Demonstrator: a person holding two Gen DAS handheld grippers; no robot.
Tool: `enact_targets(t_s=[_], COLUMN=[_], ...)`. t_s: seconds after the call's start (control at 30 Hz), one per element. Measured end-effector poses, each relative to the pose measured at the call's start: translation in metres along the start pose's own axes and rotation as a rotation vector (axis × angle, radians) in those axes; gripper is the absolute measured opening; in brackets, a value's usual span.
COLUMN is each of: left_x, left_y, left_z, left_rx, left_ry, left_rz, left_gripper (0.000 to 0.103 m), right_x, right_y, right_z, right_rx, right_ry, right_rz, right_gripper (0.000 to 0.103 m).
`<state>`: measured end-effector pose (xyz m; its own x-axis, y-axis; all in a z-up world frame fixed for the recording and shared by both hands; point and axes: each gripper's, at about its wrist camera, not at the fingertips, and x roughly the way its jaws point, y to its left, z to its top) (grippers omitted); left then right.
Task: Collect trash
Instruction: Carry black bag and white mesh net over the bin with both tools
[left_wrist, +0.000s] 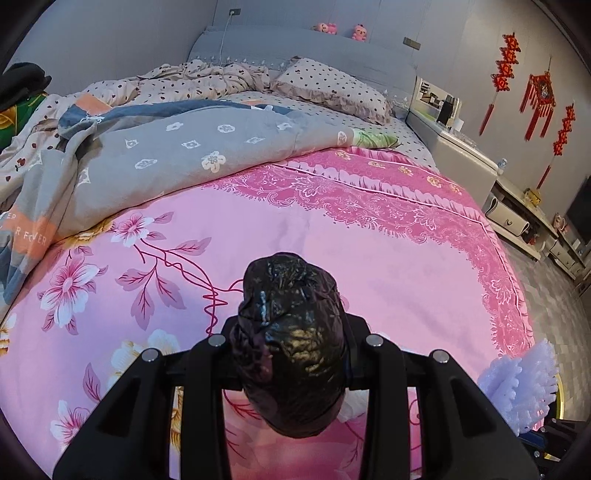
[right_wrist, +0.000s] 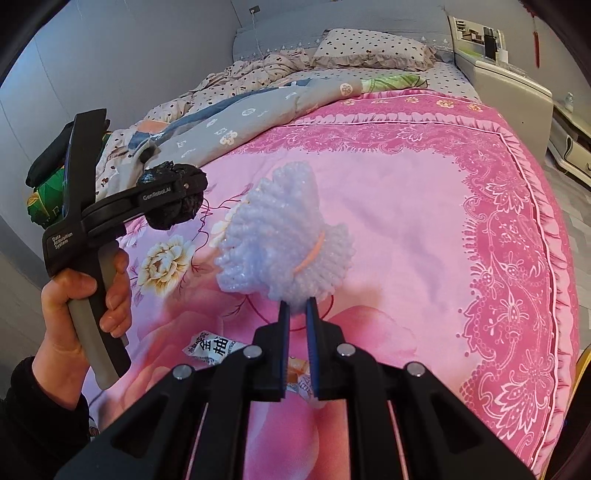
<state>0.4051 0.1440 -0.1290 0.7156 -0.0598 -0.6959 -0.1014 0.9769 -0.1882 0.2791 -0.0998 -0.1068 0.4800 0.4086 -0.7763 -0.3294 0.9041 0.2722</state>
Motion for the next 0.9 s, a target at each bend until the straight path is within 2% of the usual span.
enact_targets(t_s=[0.5, 0.9], left_x=[-0.072, -0.118], left_y=[-0.053, -0.129], left_z=[-0.022, -0.053], left_rx=[0.021, 0.065], left_ry=[-0.049, -0.052], left_rz=[-0.065, -0.149], left_gripper=[0.033, 0.033], right_x=[-0.063, -0.122], right_y=[-0.026, -0.078], right_z=[-0.016, -0.039], right_rx=[0.043, 0.083], right_ry=[-0.076, -0.140], right_rz=[-0.010, -0.048], right_gripper=[0.007, 0.007])
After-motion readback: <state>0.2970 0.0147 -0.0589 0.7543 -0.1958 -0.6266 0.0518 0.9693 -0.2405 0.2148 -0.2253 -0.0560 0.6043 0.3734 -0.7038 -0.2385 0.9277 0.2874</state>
